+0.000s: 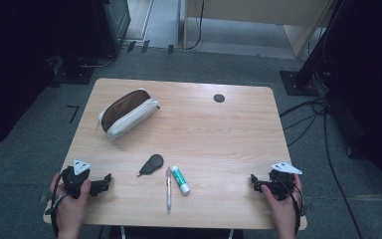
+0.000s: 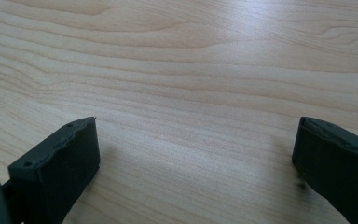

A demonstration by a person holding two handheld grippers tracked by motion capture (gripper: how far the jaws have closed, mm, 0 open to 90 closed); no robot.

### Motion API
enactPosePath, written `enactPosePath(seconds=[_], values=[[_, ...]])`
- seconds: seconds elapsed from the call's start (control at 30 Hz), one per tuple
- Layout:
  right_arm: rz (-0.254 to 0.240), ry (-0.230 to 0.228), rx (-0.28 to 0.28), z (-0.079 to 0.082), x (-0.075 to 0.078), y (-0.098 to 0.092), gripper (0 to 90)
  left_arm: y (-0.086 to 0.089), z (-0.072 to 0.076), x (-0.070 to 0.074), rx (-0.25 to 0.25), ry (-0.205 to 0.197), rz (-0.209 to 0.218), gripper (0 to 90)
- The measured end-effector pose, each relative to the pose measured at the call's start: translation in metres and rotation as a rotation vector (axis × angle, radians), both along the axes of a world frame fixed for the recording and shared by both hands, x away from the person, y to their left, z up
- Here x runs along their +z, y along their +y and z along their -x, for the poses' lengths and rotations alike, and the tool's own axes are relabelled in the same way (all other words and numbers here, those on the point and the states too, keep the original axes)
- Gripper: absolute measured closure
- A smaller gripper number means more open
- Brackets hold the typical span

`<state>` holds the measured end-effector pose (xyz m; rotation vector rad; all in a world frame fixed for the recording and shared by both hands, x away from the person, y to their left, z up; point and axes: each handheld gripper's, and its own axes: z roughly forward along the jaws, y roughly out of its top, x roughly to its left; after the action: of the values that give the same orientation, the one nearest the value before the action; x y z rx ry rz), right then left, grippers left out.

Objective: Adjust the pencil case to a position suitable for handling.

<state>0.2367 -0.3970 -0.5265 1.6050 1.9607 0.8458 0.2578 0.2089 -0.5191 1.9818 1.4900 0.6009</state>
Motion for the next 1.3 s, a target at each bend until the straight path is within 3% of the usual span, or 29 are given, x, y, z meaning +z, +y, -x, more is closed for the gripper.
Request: enactPosePath(seconds=[0.27, 0.33, 0.4, 0.5, 0.67, 0.8, 0.87, 1.1, 1.3], values=[[0.000, 0.000, 0.000, 0.000, 0.000, 0.000, 0.3, -0.002, 0.003, 0.003, -0.010, 0.018, -0.021, 0.0], [-0.001, 0.000, 0.000, 0.000, 0.000, 0.000, 0.2, -0.004, 0.003, 0.007, 0.022, -0.018, -0.020, 2.7], [0.000, 0.000, 0.000, 0.000, 0.000, 0.000, 0.3, -0.005, 0.003, 0.015, 0.049, -0.067, -0.026, 12.3], [0.000, 0.000, 0.000, 0.000, 0.000, 0.000, 0.3, -0.003, -0.005, 0.029, 0.031, -0.088, 0.004, 14.0], [0.000, 0.000, 0.000, 0.000, 0.000, 0.000, 0.3, 0.004, -0.028, 0.052, 0.011, -0.124, 0.083, 18.5], [0.000, 0.000, 0.000, 0.000, 0.000, 0.000, 0.3, 0.008, -0.045, 0.064, 0.009, -0.139, 0.117, 23.8], [-0.001, -0.001, 0.002, 0.000, 0.000, 0.000, 0.3, 0.012, -0.063, 0.073, 0.006, -0.160, 0.152, 27.5], [0.000, -0.002, 0.004, 0.000, 0.000, 0.000, 0.4, 0.014, -0.102, 0.077, -0.002, -0.154, 0.148, 34.0], [0.000, -0.002, 0.004, 0.000, 0.000, 0.000, 0.3, 0.015, -0.131, 0.078, -0.005, -0.156, 0.172, 36.3]])
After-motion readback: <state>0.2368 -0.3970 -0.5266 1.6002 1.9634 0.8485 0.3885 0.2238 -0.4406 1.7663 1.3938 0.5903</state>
